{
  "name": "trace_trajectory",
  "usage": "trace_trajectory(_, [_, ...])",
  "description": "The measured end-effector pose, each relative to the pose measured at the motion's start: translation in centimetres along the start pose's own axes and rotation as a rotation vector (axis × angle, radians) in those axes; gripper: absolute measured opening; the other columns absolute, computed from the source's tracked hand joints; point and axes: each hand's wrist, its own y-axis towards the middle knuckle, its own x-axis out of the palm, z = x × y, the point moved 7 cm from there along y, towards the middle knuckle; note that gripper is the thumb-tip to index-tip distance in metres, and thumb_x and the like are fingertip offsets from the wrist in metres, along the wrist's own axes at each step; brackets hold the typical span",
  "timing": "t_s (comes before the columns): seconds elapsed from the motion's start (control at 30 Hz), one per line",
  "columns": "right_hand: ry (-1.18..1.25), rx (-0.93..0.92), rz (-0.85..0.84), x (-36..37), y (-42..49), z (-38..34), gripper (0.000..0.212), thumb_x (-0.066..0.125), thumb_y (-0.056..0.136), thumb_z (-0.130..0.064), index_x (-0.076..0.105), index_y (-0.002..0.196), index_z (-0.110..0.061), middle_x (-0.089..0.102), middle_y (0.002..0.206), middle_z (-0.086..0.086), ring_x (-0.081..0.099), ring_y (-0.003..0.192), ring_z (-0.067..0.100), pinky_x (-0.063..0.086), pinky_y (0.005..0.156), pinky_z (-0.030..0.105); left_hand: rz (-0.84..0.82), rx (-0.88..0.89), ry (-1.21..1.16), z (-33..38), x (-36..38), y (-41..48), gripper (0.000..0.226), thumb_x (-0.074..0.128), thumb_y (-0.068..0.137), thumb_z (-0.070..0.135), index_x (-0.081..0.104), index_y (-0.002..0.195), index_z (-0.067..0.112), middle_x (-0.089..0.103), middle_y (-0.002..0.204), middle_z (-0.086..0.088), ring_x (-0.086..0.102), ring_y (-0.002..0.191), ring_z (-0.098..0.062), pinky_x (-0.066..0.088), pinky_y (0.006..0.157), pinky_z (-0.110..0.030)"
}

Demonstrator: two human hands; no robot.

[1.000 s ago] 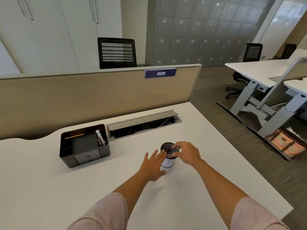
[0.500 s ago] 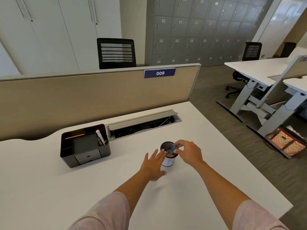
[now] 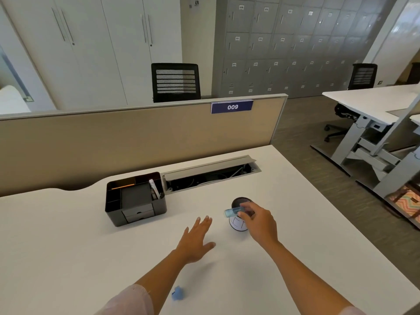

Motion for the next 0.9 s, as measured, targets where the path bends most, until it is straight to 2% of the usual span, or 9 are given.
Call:
trace_trajectory(0.1, [0.053, -0.002, -0.080, 2.5, -2.0, -0.6, 0.021, 0.070, 0.085, -0.035, 0.067, 0.106, -0.037, 0.066, 0.077, -0.017, 0.061, 0.066, 0.006, 0.043, 0.056, 0.020, 0.000, -0.058, -0.053, -2.9, 0.3, -2.9, 0.072, 0.045, 0.098, 0.048, 0.006, 0.155, 0.029, 0.000, 0.165, 0.008, -0.005, 0.151, -0.016, 0.002, 0.121, -0.046])
trace_trajectory(0.23, [0.135, 0.006, -0.176, 5.7, -4.7, -0.9, 0.020, 0.072, 0.083, -0.031, 0.068, 0.101, -0.039, 0.068, 0.087, -0.025, 0.057, 0.060, 0.006, 0.049, 0.060, 0.024, -0.006, -0.142, -0.132, -6.3, 0.9, -6.7, 0.065, 0.045, 0.096, 0.054, 0.022, 0.153, 0.032, 0.015, 0.163, 0.011, 0.003, 0.151, -0.013, 0.006, 0.121, -0.042])
trace_trajectory(0.33, [0.224, 0.065, -0.244, 7.8, -6.9, -0.7, 0.018, 0.074, 0.082, -0.030, 0.067, 0.094, -0.042, 0.072, 0.091, -0.020, 0.064, 0.063, 0.008, 0.054, 0.066, 0.030, -0.009, -0.207, -0.228, -7.3, 1.6, -9.3, 0.061, 0.051, 0.092, 0.057, 0.035, 0.146, 0.036, 0.030, 0.158, 0.012, 0.014, 0.150, -0.012, 0.016, 0.120, -0.038])
trace_trajectory(0.4, [0.284, 0.125, -0.284, 9.1, -8.3, -0.3, 0.017, 0.075, 0.081, -0.027, 0.068, 0.093, -0.038, 0.074, 0.092, -0.015, 0.069, 0.067, 0.013, 0.058, 0.071, 0.034, -0.024, -0.239, -0.240, -7.5, 2.3, -10.7, 0.059, 0.056, 0.089, 0.056, 0.039, 0.143, 0.039, 0.035, 0.156, 0.011, 0.019, 0.148, -0.012, 0.021, 0.117, -0.037])
trace_trajectory(0.53, [0.351, 0.214, -0.345, 11.0, -10.8, 0.4, 0.014, 0.075, 0.081, -0.025, 0.070, 0.092, -0.033, 0.074, 0.092, -0.010, 0.067, 0.057, 0.006, 0.053, 0.063, 0.020, -0.079, -0.226, -0.166, -7.0, 3.8, -12.7, 0.067, 0.068, 0.082, 0.054, 0.042, 0.142, 0.037, 0.039, 0.153, 0.010, 0.025, 0.145, -0.014, 0.025, 0.115, -0.034])
trace_trajectory(0.63, [0.409, 0.332, -0.371, 11.9, -12.3, 1.1, 0.014, 0.073, 0.082, -0.025, 0.071, 0.096, -0.027, 0.075, 0.091, -0.005, 0.067, 0.059, 0.008, 0.048, 0.058, 0.019, -0.073, -0.222, -0.090, -6.4, 4.4, -13.4, 0.065, 0.073, 0.080, 0.045, 0.047, 0.139, 0.034, 0.049, 0.144, 0.008, 0.042, 0.133, -0.016, 0.034, 0.106, -0.028])
trace_trajectory(0.73, [0.451, 0.447, -0.398, 12.7, -13.6, 1.6, 0.016, 0.073, 0.080, -0.025, 0.071, 0.096, -0.024, 0.074, 0.087, -0.003, 0.066, 0.060, 0.010, 0.047, 0.052, 0.023, -0.011, -0.244, -0.029, -6.3, 4.5, -14.0, 0.053, 0.070, 0.084, 0.033, 0.054, 0.135, 0.031, 0.053, 0.135, 0.006, 0.048, 0.120, -0.016, 0.042, 0.096, -0.028])
trace_trajectory(0.83, [0.475, 0.495, -0.424, 13.3, -14.7, 1.7, 0.018, 0.072, 0.080, -0.025, 0.070, 0.099, -0.024, 0.073, 0.085, -0.003, 0.066, 0.064, 0.012, 0.047, 0.053, 0.025, 0.016, -0.250, -0.004, -6.2, 4.6, -14.3, 0.041, 0.064, 0.088, 0.026, 0.061, 0.128, 0.031, 0.057, 0.123, -0.001, 0.052, 0.112, -0.020, 0.043, 0.087, -0.029])
trace_trajectory(0.9, [0.501, 0.515, -0.438, 13.5, -15.2, 1.7, 0.021, 0.072, 0.081, -0.024, 0.067, 0.102, -0.025, 0.072, 0.087, -0.001, 0.064, 0.068, 0.014, 0.047, 0.056, 0.027, 0.055, -0.274, -0.081, -6.3, 4.6, -14.5, 0.035, 0.065, 0.087, 0.024, 0.064, 0.122, 0.027, 0.061, 0.115, -0.003, 0.055, 0.107, -0.020, 0.043, 0.083, -0.027])
